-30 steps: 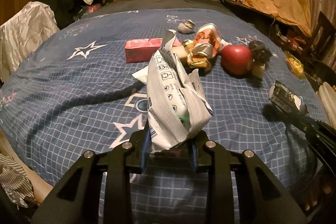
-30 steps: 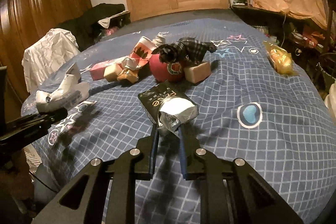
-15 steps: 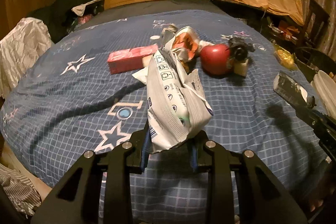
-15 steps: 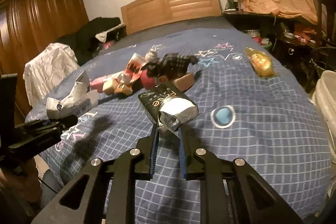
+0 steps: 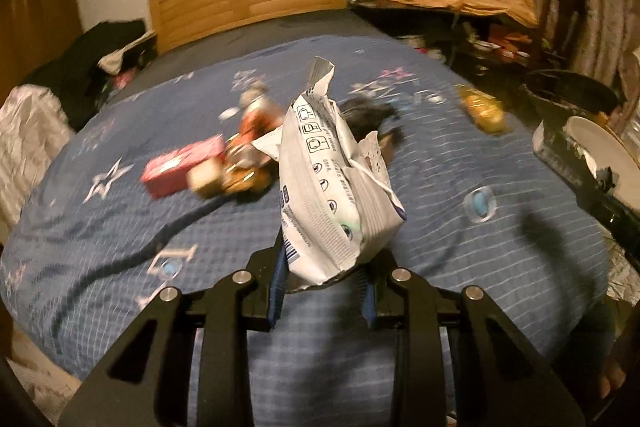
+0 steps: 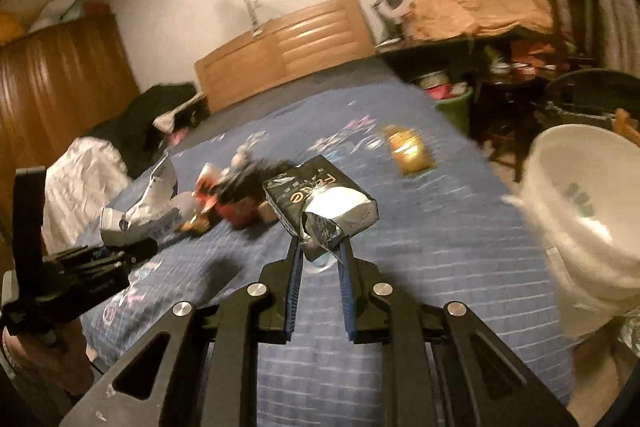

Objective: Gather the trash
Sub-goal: 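Carry the wrapper and packet over the white bucket with both tools, then open both tools to drop the wrapper and packet into the bucket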

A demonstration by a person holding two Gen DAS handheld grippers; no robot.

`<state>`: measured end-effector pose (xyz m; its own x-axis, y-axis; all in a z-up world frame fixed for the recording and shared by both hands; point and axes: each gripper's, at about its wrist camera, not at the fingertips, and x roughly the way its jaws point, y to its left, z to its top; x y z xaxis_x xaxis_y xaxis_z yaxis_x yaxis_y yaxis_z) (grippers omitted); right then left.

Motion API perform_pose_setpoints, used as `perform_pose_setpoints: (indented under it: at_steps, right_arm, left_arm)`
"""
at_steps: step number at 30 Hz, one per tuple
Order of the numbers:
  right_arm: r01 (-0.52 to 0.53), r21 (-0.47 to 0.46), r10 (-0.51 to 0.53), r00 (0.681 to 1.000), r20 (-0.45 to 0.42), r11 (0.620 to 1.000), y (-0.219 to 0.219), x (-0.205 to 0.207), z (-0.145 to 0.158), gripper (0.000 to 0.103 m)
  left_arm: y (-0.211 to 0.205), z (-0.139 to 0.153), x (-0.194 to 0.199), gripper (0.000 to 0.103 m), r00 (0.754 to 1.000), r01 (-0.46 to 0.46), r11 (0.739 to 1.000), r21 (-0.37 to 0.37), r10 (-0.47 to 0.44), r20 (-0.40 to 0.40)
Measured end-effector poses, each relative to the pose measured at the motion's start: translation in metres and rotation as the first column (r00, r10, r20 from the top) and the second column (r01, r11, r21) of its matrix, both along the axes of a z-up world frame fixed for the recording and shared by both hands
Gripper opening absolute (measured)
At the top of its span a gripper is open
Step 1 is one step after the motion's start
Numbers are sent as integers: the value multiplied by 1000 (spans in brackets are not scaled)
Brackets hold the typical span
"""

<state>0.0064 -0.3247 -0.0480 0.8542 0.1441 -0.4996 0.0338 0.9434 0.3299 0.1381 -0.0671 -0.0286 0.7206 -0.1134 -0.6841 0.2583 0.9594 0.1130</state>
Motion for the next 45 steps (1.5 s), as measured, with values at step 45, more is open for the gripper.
perform_pose_setpoints:
  at_steps: [45]
  right_arm:
    - [496, -120, -504, 863, -46, 860, -334, -53, 3, 19]
  left_arm:
    - [-413, -17, 22, 29, 750, 651, 758, -23, -648, -133]
